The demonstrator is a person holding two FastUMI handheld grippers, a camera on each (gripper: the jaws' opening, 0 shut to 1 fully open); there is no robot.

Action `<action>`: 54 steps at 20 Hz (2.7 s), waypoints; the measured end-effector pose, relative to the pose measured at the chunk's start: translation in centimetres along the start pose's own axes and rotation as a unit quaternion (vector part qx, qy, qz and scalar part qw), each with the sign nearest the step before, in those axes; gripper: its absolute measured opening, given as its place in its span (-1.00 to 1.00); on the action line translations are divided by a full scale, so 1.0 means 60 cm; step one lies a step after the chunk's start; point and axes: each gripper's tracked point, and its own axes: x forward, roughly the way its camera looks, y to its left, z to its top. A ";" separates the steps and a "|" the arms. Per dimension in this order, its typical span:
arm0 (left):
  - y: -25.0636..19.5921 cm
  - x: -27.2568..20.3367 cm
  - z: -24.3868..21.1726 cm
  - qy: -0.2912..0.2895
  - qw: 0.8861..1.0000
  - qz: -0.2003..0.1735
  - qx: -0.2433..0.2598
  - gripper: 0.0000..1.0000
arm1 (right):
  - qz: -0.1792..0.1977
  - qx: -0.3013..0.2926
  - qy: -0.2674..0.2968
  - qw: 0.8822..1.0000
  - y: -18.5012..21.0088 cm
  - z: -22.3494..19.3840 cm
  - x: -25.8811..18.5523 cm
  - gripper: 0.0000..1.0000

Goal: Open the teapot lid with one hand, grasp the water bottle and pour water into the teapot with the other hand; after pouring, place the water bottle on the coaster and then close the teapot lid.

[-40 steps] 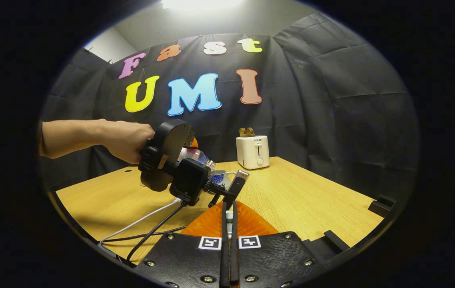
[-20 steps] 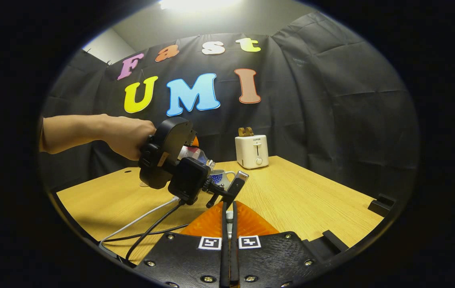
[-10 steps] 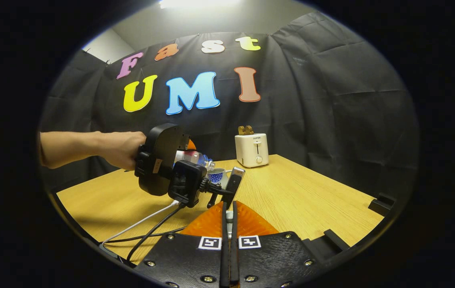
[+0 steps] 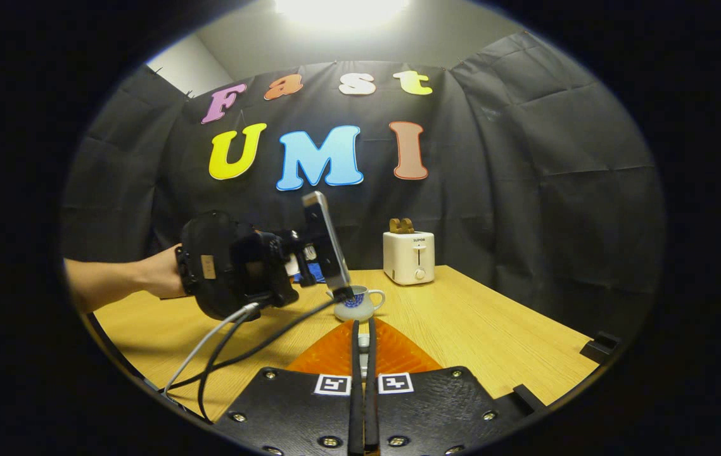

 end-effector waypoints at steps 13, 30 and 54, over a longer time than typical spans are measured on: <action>0.127 -0.142 -0.177 -0.029 0.879 0.062 -0.471 0.67 | 0.047 -0.020 0.009 0.999 0.098 -0.016 0.130 -0.97; 0.202 0.064 -0.296 -0.023 0.848 0.105 -0.519 0.66 | 0.035 0.011 0.002 0.999 0.090 0.006 0.189 -0.97; 0.178 0.067 -0.306 -0.011 0.866 0.121 -0.485 0.97 | 0.031 0.018 0.009 0.999 0.081 0.004 0.179 -0.97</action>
